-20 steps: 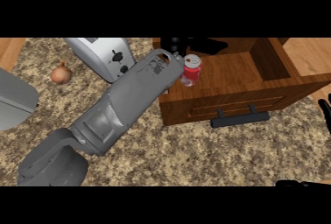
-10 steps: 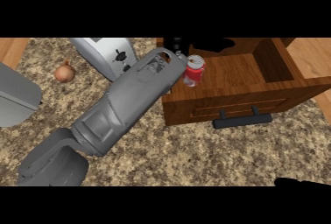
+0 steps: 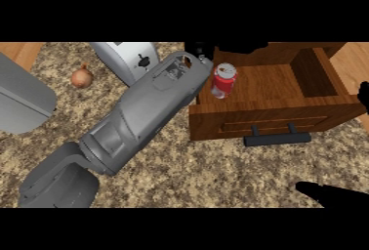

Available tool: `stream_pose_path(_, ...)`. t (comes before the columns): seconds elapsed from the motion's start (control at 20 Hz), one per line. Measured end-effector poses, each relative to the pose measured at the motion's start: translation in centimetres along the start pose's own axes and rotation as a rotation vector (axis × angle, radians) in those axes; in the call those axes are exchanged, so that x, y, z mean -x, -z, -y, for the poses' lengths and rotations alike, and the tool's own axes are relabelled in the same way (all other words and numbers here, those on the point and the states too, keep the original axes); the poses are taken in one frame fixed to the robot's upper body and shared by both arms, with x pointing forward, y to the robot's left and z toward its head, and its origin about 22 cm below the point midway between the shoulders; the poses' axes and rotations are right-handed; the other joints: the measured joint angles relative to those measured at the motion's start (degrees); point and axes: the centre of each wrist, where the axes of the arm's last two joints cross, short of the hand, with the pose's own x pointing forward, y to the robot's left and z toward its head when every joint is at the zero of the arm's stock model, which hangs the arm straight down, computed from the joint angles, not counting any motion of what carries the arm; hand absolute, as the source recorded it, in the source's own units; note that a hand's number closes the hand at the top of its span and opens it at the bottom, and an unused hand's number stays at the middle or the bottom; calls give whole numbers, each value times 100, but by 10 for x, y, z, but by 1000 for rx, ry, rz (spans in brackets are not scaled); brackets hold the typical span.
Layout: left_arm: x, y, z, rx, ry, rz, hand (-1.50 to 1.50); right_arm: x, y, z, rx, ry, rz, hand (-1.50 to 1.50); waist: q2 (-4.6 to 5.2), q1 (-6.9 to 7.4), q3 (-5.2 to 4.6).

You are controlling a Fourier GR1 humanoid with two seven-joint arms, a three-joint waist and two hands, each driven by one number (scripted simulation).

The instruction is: Pick up the can, place it into the drawer and close the drawer

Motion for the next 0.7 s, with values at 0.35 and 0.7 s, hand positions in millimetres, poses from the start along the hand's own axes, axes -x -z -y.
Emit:
stream_pose_path(0.35, -13, -1, 5, -3, -8, 3, -150, 11, 21, -30, -84, -236, -5, -150, -44, 213, -1)
stream_pose_path(0.7, -16, 4, -6, -2, -18, -6, -150, 31, 30, -73, -152, -425, -58, -150, -105, 424, -4)
